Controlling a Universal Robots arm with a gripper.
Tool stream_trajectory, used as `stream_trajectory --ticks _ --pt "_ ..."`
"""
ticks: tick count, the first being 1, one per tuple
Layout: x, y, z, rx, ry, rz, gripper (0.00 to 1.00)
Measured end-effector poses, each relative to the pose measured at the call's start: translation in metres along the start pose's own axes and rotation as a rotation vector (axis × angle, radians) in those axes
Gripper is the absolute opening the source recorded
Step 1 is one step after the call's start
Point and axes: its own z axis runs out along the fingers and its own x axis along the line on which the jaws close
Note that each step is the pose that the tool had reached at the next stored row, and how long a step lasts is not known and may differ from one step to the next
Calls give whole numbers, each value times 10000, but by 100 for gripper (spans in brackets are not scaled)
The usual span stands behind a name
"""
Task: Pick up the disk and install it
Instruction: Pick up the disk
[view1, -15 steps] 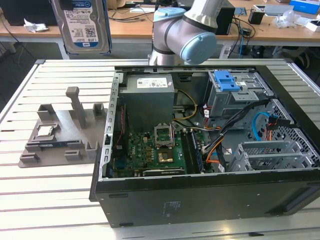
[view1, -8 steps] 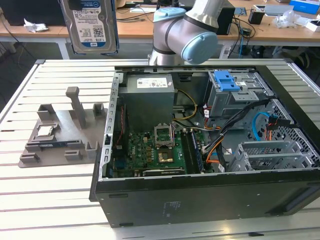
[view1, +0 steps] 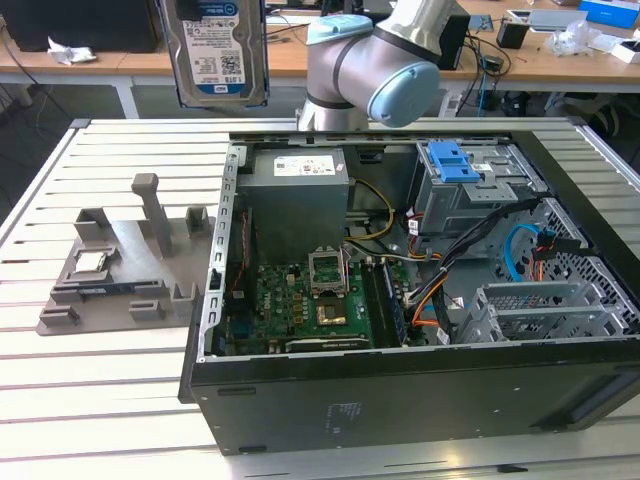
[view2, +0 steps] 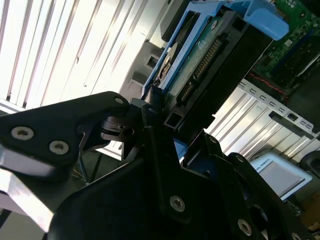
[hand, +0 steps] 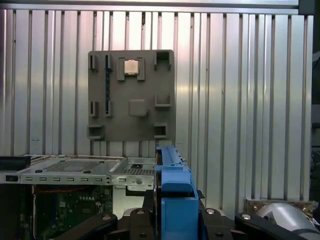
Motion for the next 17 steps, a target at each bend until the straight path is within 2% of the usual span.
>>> stream_trajectory --ticks 6,12,17 --pt "4 -199 -3 -1 0 0 36" --pt "10 -441 -6 0 0 -2 36" --pt "45 -565 -7 -2 -1 -1 36"
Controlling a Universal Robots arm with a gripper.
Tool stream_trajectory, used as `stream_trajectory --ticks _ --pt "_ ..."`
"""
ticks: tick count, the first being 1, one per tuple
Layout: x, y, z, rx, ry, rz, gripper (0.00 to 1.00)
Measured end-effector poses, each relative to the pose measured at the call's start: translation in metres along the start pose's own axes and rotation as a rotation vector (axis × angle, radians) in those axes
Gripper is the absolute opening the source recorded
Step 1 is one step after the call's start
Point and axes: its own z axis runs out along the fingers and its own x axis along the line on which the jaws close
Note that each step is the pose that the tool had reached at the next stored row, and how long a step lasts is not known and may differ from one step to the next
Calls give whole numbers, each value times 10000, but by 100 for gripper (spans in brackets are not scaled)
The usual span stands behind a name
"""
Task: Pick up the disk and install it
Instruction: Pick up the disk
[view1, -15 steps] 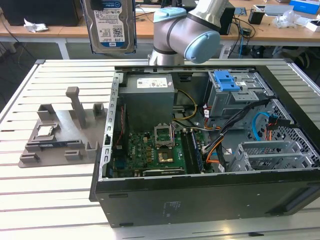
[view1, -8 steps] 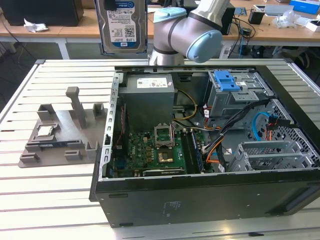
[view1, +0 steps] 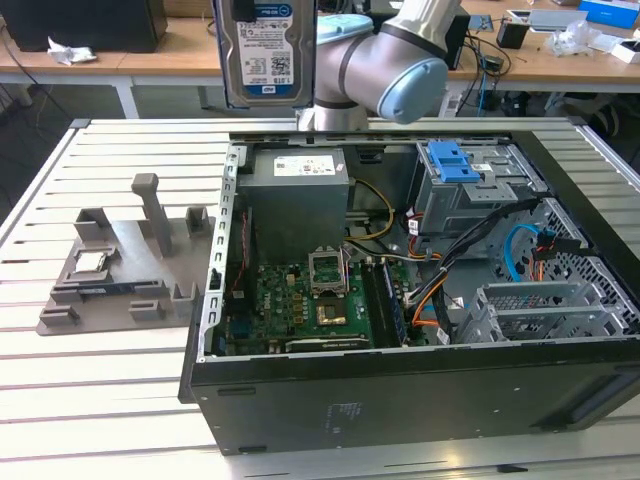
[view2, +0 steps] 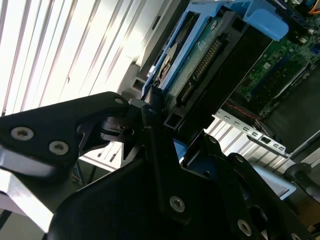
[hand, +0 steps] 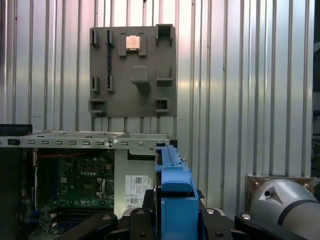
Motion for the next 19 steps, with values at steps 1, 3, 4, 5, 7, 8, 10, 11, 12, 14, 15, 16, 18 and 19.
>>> stream_trajectory --ticks 1,3,4,5,7,8,10,11,12,14,15,16,18,19 --pt "7 -13 0 -1 1 0 36" --pt "20 -51 -1 -3 1 2 36" --pt "24 -74 -1 -4 1 0 36" --pt "29 -104 -2 -6 1 -1 36" --pt "39 -226 -4 -15 1 -1 36" --pt "42 -277 -4 -19 1 1 36" --pt "47 -342 -5 -23 1 -1 36" --pt "49 -375 -5 -25 0 0 36" --pt "51 -405 -6 -27 0 2 36" --pt "58 -481 -7 -31 0 -1 36" --pt "62 -512 -7 -33 0 1 36" --pt "67 -551 -8 -36 1 -1 36" --pt "78 -639 -9 -40 1 -2 36" --pt "83 -673 -9 -41 0 -1 36"
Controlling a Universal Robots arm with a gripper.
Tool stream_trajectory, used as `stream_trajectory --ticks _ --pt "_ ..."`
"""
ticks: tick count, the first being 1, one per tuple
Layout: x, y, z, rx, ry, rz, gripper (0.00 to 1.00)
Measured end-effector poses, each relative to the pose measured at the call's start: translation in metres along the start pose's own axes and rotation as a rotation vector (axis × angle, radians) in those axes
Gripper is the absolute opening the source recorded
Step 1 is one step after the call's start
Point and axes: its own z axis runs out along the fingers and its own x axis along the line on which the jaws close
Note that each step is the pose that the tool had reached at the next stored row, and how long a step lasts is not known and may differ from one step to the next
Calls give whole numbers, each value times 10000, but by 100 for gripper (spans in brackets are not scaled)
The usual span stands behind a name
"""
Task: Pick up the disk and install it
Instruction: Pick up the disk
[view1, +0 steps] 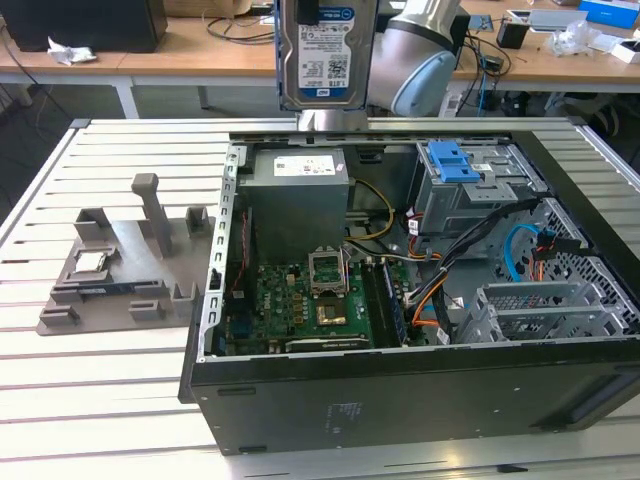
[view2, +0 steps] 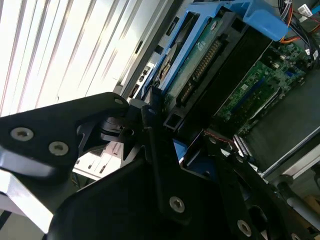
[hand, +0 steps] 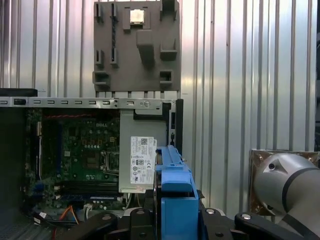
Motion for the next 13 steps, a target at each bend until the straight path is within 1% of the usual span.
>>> stream_trajectory --ticks 13 --pt "44 -232 -3 -2 0 -1 36"
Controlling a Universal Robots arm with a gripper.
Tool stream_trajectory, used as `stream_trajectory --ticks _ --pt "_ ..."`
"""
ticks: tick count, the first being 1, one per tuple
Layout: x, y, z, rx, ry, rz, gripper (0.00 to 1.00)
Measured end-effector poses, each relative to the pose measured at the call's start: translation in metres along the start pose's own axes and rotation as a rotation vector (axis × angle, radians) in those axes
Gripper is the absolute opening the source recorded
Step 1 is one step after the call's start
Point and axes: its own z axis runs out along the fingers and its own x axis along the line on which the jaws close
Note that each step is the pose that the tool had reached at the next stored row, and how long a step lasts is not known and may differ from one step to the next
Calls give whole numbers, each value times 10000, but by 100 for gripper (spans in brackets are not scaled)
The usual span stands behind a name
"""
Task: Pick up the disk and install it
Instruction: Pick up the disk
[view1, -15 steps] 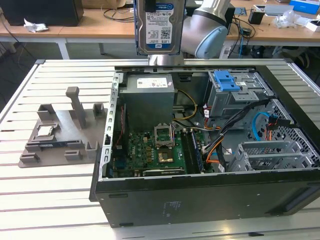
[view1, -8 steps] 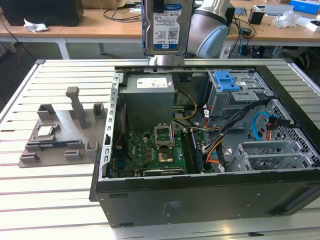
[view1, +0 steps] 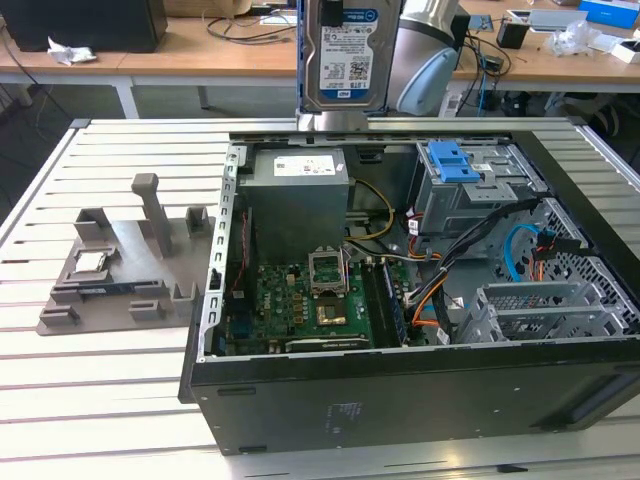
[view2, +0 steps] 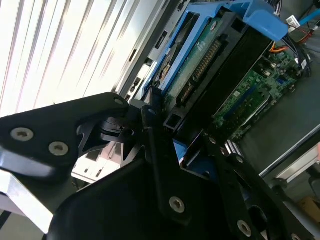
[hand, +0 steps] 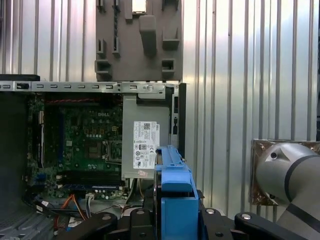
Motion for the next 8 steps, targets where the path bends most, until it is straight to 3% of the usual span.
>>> stream_trajectory --ticks 8 --pt "13 -111 -2 0 0 0 36"
